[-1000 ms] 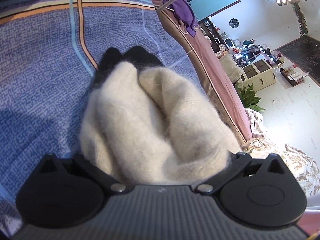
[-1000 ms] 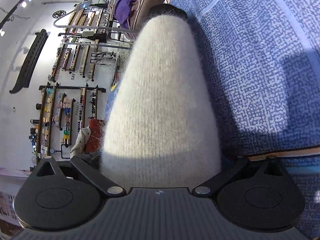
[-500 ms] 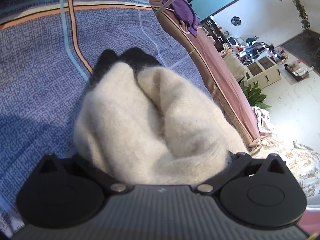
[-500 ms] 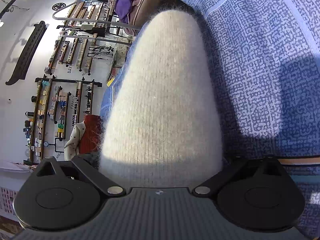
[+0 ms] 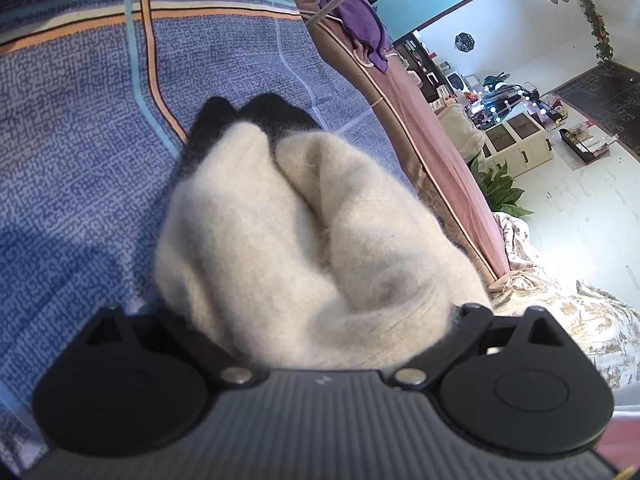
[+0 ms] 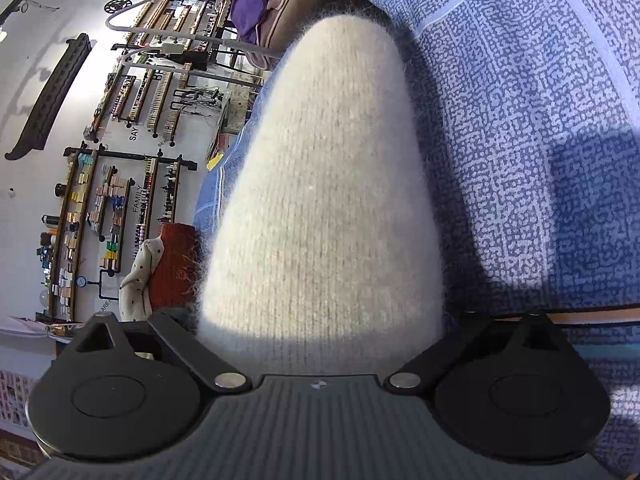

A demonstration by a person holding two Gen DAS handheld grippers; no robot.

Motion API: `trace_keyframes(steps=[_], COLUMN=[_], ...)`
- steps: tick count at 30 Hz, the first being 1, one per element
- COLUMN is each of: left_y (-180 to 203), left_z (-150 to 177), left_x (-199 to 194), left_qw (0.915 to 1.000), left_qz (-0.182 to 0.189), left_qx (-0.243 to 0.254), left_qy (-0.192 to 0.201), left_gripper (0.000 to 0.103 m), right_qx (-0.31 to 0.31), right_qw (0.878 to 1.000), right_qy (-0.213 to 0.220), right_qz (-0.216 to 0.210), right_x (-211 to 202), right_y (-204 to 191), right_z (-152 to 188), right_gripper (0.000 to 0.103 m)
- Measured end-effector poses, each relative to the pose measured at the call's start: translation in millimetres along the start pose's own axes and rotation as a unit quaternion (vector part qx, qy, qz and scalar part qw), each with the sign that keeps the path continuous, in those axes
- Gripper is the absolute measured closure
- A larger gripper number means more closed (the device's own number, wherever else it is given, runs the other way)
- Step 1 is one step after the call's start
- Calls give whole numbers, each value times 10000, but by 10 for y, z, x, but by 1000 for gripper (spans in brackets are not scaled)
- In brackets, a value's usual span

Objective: Fold small clothes

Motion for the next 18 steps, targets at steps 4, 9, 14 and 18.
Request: trace_keyframes(steps=[4, 9, 14, 18], left_y=[65, 90, 155, 143], left_z=[77, 178, 380, 668], left_x=[-206, -494, -796, -1078], left_qw=[9993, 9988, 9979, 9972], left_qz=[-23, 113, 257, 240], left_qx=[337, 449, 588, 711], left_qy=[130, 156, 66, -42], left_gripper=[32, 42, 44, 44], right_qx=[-292, -888, -996, -991], right_qw=[9993, 9946, 9923, 9913], right_qy=[242, 525, 738, 863], right_qz=[34, 94, 57, 52], right_x=[-82, -178, -364, -550], right_y=[-51, -214, -170, -72], right_z=[77, 239, 439, 670], right_gripper=[0, 0, 0, 0])
Point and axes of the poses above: each gripper's, at about its wrist camera, not at the fingertips, and x roughly the way its jaws point, y to its right, z to its underside, the point moved 2 cm from there along x, roughly the way its jaws point, and after that the axes turned 1 degree about z, right-handed, at the moved point
